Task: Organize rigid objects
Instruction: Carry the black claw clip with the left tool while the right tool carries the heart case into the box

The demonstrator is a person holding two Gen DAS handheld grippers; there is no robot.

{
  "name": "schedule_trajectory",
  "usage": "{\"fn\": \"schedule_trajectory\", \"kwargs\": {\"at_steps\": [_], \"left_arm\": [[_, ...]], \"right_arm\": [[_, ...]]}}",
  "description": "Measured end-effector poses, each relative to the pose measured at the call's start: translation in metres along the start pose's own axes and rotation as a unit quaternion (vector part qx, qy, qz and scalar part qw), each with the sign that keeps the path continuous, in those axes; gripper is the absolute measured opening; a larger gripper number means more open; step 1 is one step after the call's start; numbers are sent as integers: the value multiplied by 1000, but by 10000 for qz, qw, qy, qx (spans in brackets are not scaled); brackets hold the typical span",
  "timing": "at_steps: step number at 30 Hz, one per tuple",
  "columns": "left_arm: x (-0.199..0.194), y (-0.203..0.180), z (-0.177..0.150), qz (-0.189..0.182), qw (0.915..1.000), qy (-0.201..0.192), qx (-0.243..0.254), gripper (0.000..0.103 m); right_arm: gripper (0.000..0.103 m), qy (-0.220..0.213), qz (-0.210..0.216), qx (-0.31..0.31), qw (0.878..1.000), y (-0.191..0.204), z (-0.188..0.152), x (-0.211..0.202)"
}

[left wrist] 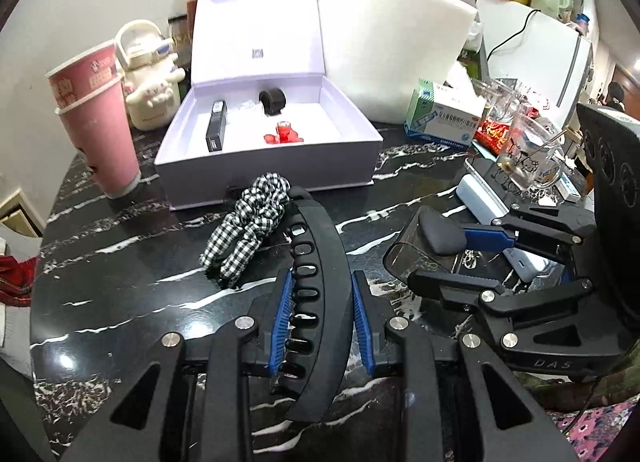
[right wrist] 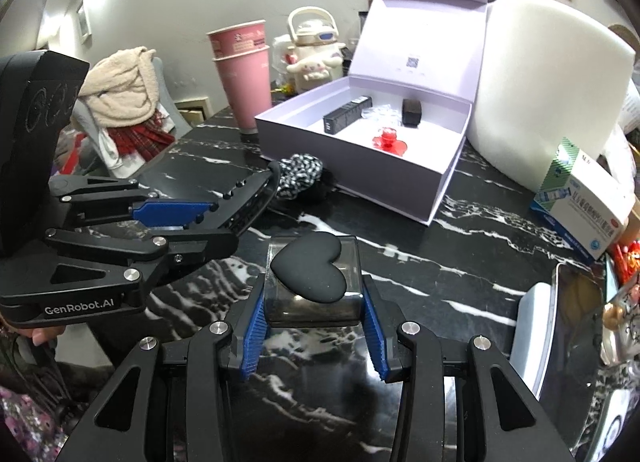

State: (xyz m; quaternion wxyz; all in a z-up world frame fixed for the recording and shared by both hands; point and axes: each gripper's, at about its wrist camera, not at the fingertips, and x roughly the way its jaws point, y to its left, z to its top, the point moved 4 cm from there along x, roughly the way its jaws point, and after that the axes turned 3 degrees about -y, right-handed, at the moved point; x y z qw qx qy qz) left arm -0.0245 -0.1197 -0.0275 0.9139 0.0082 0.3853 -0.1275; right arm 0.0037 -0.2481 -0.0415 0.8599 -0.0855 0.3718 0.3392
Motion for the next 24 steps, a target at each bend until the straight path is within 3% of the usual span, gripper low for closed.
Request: {"fn": "schedule_trajectory", "kwargs": {"at_steps": [17, 24], "left_arm": [[-19, 16, 32, 262, 9991, -331, 12, 29], [-12, 22, 51, 161, 9991, -390, 3, 29]], "right_arm": [[42, -234, -184, -154, 9994, 0, 20, -13], [42, -266, -285, -315, 9987, -6, 35, -9]]}}
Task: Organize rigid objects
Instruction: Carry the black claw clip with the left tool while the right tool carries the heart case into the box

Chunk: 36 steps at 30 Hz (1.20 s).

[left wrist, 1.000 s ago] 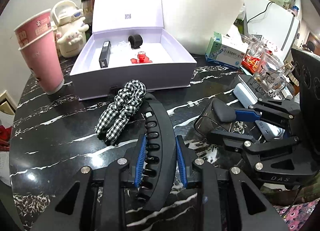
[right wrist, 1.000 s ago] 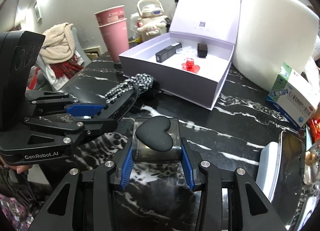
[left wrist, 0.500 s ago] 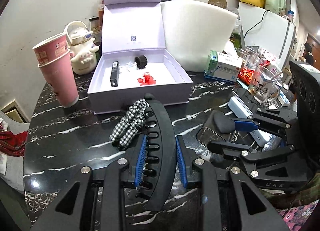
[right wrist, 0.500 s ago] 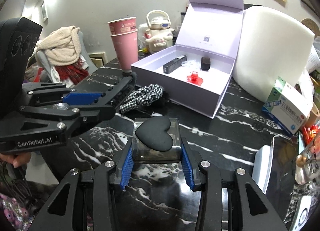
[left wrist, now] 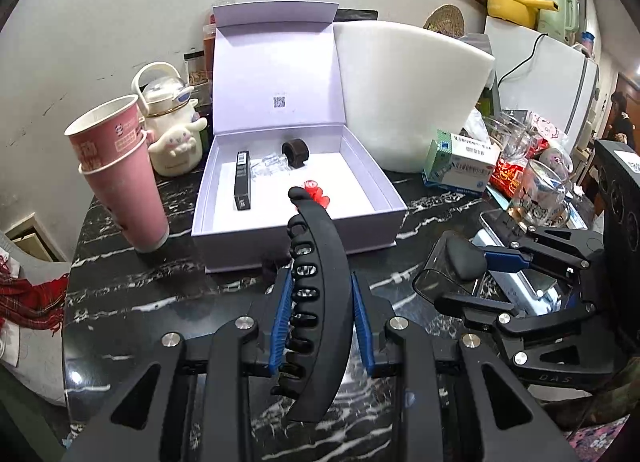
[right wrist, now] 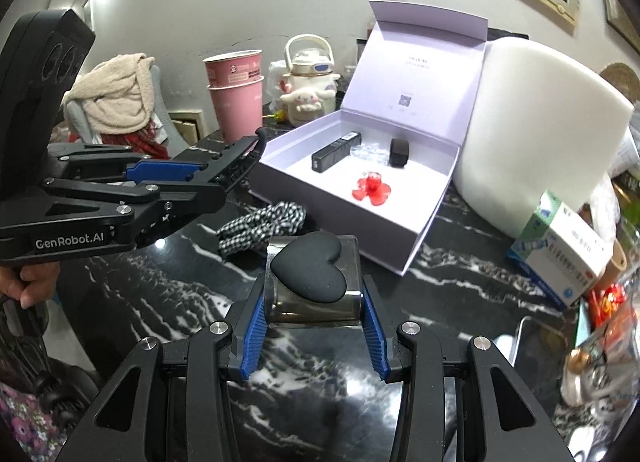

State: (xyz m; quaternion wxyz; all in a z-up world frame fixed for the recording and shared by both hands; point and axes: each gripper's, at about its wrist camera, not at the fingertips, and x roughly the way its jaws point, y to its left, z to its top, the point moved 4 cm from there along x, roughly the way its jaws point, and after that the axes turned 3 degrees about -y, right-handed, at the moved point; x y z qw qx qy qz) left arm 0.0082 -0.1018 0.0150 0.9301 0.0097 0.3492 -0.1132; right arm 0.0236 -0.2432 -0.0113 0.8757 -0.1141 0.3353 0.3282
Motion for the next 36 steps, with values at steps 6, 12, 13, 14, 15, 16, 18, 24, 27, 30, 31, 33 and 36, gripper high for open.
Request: {"fn": "schedule_trajectory", "kwargs": {"at_steps": [6, 12, 13, 14, 15, 16, 18, 24, 27, 30, 31, 33, 36], "left_arm": [[10, 0, 17, -55, 10000, -35, 57, 29], [23, 2, 36, -71, 9999, -40, 147, 29], [26, 2, 39, -95, 9998, -40, 142, 29], [28, 3, 41, -125, 9998, -40, 139, 29], [31, 3, 44, -151, 9998, -33, 149, 29], [34, 3, 47, -156, 9997, -32, 163, 29], [40, 3, 52, -158, 9997, -35, 193, 29], [54, 6, 68, -162, 9995, -60, 251, 29], [60, 7, 74, -140, 9995, -58, 275, 29], [66, 10, 82, -133, 9995, -62, 297, 29], [68, 11, 84, -133, 9994, -64, 299, 29], [73, 14, 88, -124, 9994, -64, 312, 29], [81, 18, 95, -103, 9994, -60, 326, 29]], "right_arm": [[42, -72, -81, -110, 9999, -9, 15, 4], [42, -128, -98, -173, 9997, -23, 30, 10], [42, -133, -74, -148, 9998, -26, 33, 11], [42, -138, -79, -138, 9998, -28, 35, 12], [42, -140, -110, -139, 9997, -32, 37, 14], [42, -137, -126, -141, 9997, -34, 39, 16], [42, -132, -156, -154, 9997, -39, 44, 19], [42, -118, -212, -154, 9996, -53, 58, 30], [42, -93, -220, -187, 9995, -59, 63, 35], [42, -81, -199, -197, 9996, -64, 70, 41], [42, -83, -187, -199, 9996, -66, 73, 43], [42, -76, -174, -199, 9996, -69, 77, 48], [42, -70, -173, -226, 9996, -73, 85, 55]]}}
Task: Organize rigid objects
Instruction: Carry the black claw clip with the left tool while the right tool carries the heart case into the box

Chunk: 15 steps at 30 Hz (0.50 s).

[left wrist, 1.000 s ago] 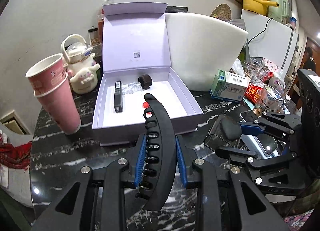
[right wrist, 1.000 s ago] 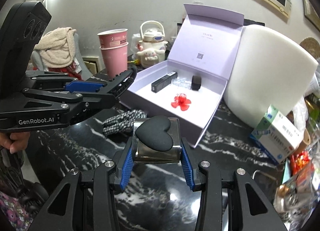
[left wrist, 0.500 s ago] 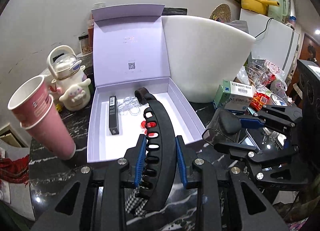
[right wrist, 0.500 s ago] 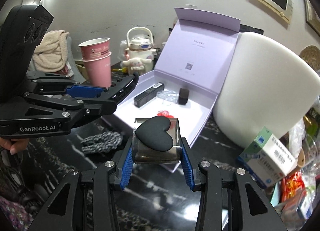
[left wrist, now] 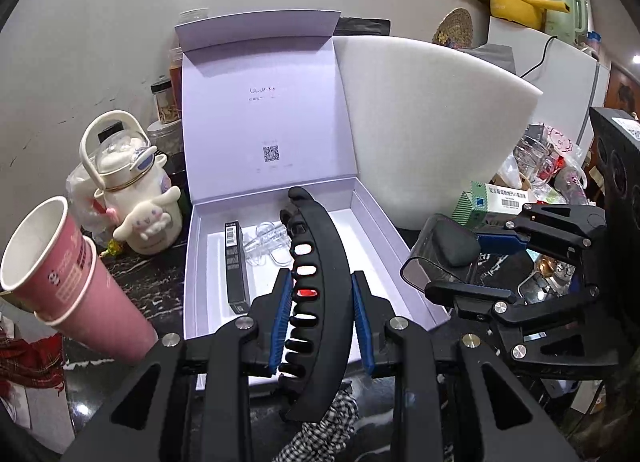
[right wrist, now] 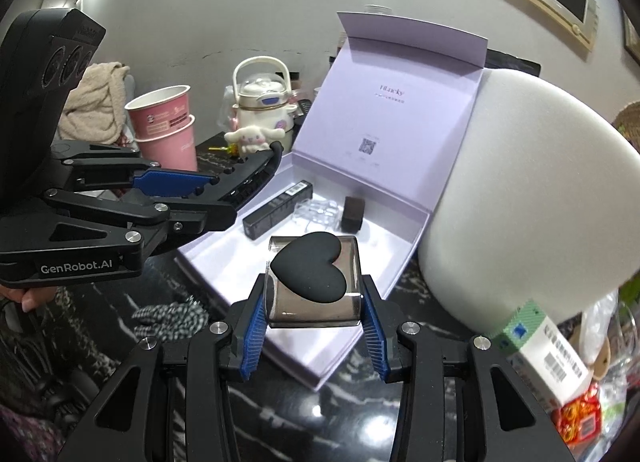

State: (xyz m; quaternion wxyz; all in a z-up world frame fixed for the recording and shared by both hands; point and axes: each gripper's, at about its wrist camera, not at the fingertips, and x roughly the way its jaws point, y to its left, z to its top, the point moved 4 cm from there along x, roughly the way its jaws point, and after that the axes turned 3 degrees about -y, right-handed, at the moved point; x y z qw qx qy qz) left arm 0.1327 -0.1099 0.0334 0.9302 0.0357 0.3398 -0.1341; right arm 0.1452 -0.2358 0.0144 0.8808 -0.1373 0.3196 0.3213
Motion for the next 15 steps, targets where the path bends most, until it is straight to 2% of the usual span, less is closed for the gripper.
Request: {"fn": "schedule_trajectory", "kwargs": {"at_steps": [15], "left_arm": [[37, 22, 30, 158, 9998, 54, 103, 29]], "right_arm": [[42, -17, -11, -14, 10000, -25, 33, 37]]}}
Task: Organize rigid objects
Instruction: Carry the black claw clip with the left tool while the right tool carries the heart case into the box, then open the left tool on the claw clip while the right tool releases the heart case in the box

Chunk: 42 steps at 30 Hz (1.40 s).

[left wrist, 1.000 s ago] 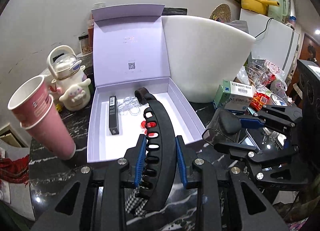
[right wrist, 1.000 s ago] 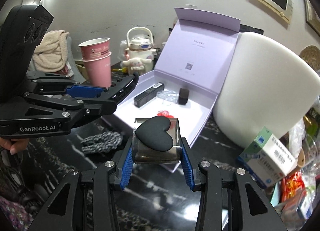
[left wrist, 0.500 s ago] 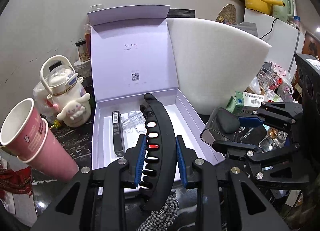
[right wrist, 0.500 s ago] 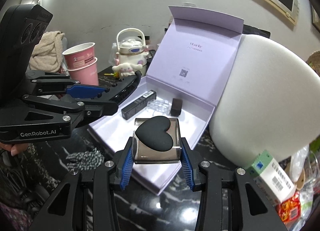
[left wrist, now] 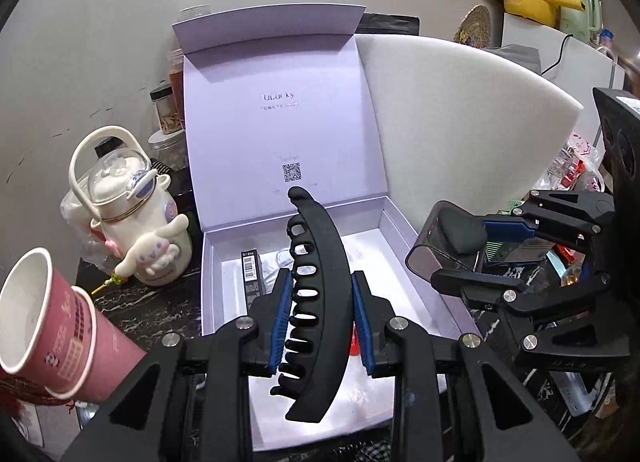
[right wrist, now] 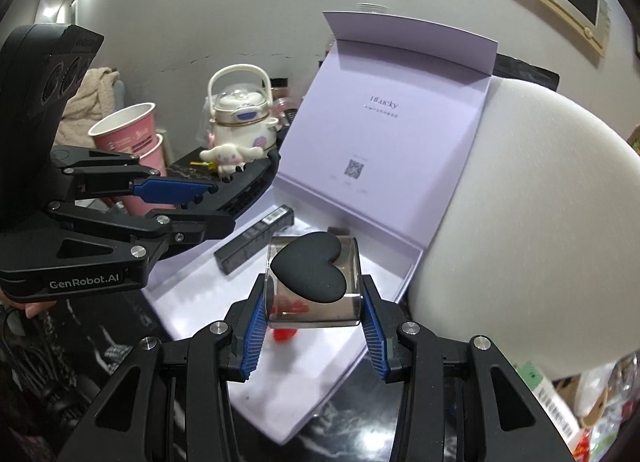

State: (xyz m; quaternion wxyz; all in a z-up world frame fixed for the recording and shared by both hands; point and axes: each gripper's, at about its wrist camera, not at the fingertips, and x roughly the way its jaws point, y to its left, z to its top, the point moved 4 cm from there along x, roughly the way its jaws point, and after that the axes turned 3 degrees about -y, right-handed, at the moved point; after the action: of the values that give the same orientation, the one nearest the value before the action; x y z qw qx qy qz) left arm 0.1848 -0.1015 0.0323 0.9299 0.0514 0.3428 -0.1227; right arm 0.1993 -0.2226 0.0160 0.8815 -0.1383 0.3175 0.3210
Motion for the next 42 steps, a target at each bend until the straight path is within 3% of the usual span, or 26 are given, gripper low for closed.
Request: {"fn": "schedule_trajectory", "kwargs": {"at_steps": [24, 42], "left_arm": [[64, 19, 17, 470, 9982, 200, 312, 29], [117, 8, -1, 480, 9941, 913, 324, 29]], "right_arm": [[42, 247, -248, 123, 9993, -18, 17, 49], [43, 639, -456, 122, 9968, -30, 0, 77]]}}
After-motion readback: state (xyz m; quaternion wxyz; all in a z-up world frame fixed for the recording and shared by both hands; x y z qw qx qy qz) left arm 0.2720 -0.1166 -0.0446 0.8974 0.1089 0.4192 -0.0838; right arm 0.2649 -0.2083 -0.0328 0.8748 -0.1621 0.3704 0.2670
